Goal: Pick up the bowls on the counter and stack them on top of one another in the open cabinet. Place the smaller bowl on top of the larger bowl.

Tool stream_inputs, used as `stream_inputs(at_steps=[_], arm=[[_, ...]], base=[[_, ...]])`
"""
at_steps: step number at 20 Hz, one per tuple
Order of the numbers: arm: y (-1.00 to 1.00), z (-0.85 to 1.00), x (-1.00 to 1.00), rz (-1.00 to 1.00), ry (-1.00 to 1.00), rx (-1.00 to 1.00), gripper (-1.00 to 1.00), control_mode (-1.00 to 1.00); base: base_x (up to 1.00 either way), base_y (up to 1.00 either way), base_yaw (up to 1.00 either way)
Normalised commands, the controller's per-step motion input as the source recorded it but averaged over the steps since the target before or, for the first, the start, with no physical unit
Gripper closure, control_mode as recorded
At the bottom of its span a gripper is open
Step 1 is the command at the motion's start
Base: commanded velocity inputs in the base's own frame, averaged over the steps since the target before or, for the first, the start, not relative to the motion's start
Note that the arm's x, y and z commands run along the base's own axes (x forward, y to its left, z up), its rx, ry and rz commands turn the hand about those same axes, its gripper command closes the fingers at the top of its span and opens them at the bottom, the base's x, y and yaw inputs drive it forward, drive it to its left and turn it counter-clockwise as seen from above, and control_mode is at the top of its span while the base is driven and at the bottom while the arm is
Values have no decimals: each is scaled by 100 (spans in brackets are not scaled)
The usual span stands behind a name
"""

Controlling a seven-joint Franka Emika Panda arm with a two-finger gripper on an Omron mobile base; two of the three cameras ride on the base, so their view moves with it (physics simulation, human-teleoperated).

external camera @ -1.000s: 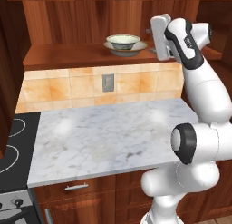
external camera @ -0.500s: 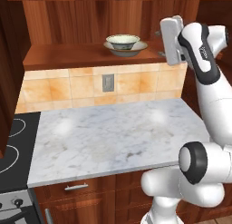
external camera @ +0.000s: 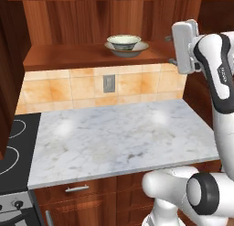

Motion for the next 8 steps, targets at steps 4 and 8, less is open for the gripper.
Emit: stream_inputs(at_steps=[4,8], arm=[[0,0,-77,-2,0,0,-100,-100],[0,0,-78,-2,0,0,-100,-100]], base=[[0,0,0],[0,0,0]])
